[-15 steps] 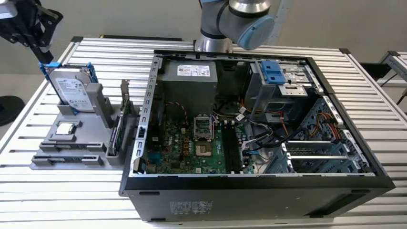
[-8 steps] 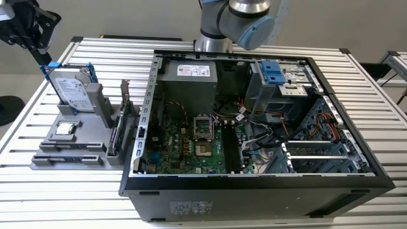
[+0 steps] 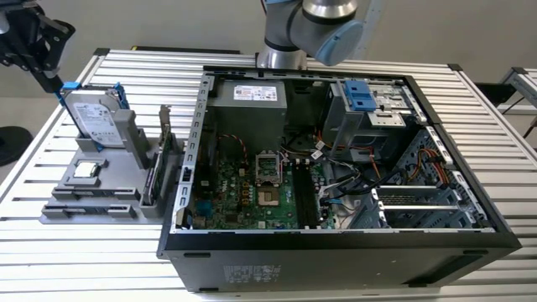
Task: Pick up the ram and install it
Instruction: 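Reach for the ram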
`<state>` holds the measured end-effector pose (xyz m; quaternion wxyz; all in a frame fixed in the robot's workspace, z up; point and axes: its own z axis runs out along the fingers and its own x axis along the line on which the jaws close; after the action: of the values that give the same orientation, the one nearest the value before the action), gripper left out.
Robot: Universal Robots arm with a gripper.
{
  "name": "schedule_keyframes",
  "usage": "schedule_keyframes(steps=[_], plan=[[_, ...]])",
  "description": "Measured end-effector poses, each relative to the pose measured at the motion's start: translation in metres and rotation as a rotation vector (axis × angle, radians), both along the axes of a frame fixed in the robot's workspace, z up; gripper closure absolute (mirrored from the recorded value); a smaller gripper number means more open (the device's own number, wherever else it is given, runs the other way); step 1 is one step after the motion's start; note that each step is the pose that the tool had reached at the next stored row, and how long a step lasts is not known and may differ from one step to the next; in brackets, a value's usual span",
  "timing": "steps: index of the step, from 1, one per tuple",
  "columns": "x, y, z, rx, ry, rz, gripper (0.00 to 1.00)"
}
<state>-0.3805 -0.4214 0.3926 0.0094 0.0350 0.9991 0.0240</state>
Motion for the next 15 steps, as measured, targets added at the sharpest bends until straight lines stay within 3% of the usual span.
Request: schedule_keyframes(steps=[15], plan=[[-0.0003, -0.0309, 0.0, 0.0, 0.0, 0.0, 1.0]])
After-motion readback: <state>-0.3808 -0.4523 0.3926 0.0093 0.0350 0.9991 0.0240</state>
